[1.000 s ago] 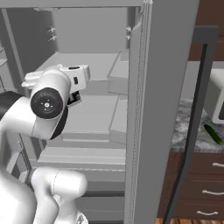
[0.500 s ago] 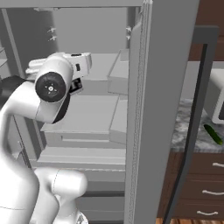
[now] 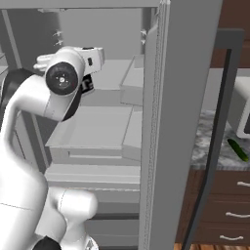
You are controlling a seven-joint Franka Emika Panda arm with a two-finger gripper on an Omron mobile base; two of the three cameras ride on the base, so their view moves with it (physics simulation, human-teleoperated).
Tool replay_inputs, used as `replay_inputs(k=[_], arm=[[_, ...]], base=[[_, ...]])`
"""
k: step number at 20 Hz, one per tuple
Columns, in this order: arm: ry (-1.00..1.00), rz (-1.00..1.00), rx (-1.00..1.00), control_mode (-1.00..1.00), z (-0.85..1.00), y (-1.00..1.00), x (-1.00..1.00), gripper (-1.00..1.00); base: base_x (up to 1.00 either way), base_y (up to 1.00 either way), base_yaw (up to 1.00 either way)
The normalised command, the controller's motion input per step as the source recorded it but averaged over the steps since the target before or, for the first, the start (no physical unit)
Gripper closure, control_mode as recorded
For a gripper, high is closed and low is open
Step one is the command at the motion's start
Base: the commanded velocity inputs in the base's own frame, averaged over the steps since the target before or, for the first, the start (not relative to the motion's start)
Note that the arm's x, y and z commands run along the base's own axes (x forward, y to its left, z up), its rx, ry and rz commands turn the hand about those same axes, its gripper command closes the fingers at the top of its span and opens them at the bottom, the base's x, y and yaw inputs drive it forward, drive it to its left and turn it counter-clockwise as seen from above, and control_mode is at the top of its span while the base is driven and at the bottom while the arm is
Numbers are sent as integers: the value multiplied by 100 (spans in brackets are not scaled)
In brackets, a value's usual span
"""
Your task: Place the liquors on the top shelf of the fridge to keep them out of children's reach, and place the cucumber on lower shelves for easy access.
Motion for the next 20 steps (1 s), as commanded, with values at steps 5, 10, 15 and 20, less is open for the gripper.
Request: replay_inputs(k=[5, 10, 15, 20], arm=[[0, 0, 0, -100, 5, 5, 38, 100], [0, 0, 0, -100, 4, 6, 43, 100], [0, 0, 0, -100, 0, 7, 47, 100], [0, 0, 0, -100, 0, 7, 53, 100]], base=[[0, 0, 0], [0, 0, 0], [0, 0, 0], [0, 0, 0]])
